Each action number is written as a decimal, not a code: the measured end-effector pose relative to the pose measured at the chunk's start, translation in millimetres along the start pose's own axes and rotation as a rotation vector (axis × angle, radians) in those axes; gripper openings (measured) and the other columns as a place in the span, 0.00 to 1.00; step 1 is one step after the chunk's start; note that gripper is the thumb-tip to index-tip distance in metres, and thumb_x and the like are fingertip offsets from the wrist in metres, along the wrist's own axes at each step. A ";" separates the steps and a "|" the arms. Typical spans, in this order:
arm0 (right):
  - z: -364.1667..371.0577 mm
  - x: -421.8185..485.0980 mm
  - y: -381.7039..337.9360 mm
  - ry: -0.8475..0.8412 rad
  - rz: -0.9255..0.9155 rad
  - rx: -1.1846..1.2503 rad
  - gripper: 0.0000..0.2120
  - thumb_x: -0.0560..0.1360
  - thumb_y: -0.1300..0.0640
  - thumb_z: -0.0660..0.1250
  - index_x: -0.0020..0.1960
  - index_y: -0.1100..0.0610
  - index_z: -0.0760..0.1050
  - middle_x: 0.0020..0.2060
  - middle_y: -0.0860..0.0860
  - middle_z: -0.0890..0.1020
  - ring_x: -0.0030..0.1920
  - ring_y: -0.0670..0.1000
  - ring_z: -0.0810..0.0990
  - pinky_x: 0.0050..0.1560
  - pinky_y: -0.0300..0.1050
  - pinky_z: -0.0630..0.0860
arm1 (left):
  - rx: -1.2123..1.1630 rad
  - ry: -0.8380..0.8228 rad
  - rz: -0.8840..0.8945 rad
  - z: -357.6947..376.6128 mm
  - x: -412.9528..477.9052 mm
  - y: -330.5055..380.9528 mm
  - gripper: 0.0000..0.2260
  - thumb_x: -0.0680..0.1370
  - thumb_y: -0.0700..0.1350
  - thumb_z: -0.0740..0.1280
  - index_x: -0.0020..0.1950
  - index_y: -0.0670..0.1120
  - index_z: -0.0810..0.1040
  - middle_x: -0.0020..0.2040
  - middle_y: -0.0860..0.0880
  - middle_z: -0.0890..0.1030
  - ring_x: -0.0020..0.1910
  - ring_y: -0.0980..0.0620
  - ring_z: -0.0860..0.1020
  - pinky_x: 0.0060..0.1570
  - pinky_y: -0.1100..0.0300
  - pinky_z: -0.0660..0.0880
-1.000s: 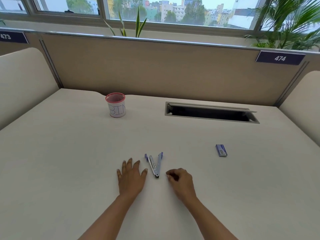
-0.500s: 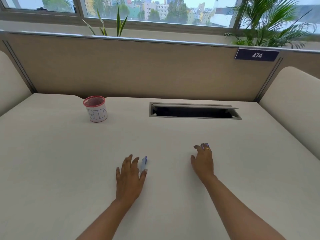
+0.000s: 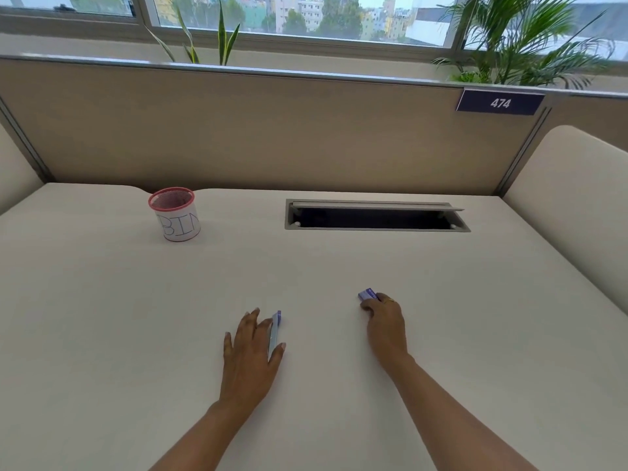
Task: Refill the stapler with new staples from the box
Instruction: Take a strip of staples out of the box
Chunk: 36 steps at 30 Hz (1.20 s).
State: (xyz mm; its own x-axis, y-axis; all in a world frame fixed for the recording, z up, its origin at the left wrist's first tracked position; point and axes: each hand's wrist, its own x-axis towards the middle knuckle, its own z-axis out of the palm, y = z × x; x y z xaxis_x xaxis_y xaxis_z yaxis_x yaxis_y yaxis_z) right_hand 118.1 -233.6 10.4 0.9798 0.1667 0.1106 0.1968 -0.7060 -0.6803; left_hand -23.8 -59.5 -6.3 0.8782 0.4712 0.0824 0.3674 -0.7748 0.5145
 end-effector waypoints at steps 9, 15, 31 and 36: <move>17.1 -46.5 -43.6 -0.249 -0.134 0.360 0.21 0.75 0.67 0.63 0.66 0.55 0.70 0.57 0.51 0.79 0.57 0.49 0.77 0.57 0.35 0.74 | -0.152 -0.001 -0.043 -7.1 -0.2 11.0 0.18 0.80 0.47 0.57 0.69 0.45 0.66 0.77 0.47 0.55 0.76 0.52 0.48 0.73 0.59 0.42; 10.7 -61.0 -65.3 -0.348 -0.215 0.437 0.21 0.71 0.68 0.66 0.62 0.57 0.71 0.51 0.46 0.78 0.53 0.43 0.78 0.51 0.27 0.74 | -0.473 0.061 -0.174 -28.2 -4.2 28.4 0.16 0.80 0.47 0.57 0.65 0.44 0.73 0.66 0.46 0.73 0.64 0.49 0.71 0.63 0.57 0.67; 4.7 -73.1 -74.2 -0.377 0.017 0.682 0.16 0.69 0.64 0.72 0.56 0.57 0.77 0.49 0.50 0.82 0.45 0.40 0.82 0.42 0.28 0.76 | -1.288 0.143 -0.489 -41.2 -11.9 34.1 0.01 0.74 0.36 0.67 0.44 0.40 0.79 0.43 0.42 0.83 0.37 0.50 0.82 0.37 0.68 0.79; 4.4 -75.9 -74.8 -0.385 0.072 0.749 0.14 0.69 0.63 0.72 0.54 0.53 0.77 0.48 0.48 0.83 0.41 0.36 0.83 0.40 0.27 0.75 | -1.318 0.178 -0.510 -40.3 -12.8 37.0 0.03 0.74 0.35 0.67 0.41 0.40 0.79 0.41 0.42 0.82 0.34 0.53 0.82 0.37 0.69 0.79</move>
State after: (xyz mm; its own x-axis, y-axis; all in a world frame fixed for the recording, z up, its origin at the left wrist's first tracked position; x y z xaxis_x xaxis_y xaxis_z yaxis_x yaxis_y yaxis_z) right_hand 28.8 -190.4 49.7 0.8820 0.4575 -0.1134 -0.0737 -0.1038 -0.9919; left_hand -33.8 -77.2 46.1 0.6531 0.6967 -0.2967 -0.0093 0.3992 0.9168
